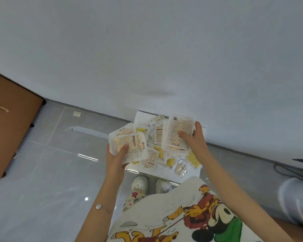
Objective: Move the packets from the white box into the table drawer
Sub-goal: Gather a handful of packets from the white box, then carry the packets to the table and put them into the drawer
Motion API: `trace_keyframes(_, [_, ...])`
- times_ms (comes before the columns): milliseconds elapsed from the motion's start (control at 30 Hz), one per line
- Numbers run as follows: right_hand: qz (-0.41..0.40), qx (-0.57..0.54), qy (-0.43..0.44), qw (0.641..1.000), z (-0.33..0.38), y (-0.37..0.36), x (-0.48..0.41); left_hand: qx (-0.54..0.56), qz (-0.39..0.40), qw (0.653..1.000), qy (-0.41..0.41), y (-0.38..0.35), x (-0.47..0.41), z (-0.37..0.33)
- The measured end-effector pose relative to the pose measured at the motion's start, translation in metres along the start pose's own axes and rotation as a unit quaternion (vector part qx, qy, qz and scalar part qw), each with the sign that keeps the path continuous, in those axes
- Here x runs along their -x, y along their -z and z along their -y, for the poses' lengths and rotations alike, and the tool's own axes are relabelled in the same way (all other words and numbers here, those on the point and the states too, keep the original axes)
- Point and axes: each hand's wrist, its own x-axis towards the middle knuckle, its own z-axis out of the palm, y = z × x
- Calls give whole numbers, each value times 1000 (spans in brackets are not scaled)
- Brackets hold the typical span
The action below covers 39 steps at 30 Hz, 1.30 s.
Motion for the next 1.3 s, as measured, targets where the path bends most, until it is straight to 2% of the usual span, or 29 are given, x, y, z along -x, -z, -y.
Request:
trace_keyframes(233, [155,79,23,985,43,-100,62,66,-133,988,-48,94,77,-39])
trace_keyframes(533, [327,197,77,921,53,-281,162,160,-289,939,-99,280,150,-57])
trace_keyframes(733, [396,257,94,877,43,-415,234,229,-369,893,-118,399,204,-54])
trace_keyframes(900, [441,242,97,859,34,-515,290,252,-413,866,-130,482,242,-46])
trace_keyframes(1100, [497,259,94,823,26,-619,336,311,-471,812,-149,558,264,-46])
trace_keyframes(1300, [557,288,100,772,15,-727,362,371,-515,755,-162,624,258,-53])
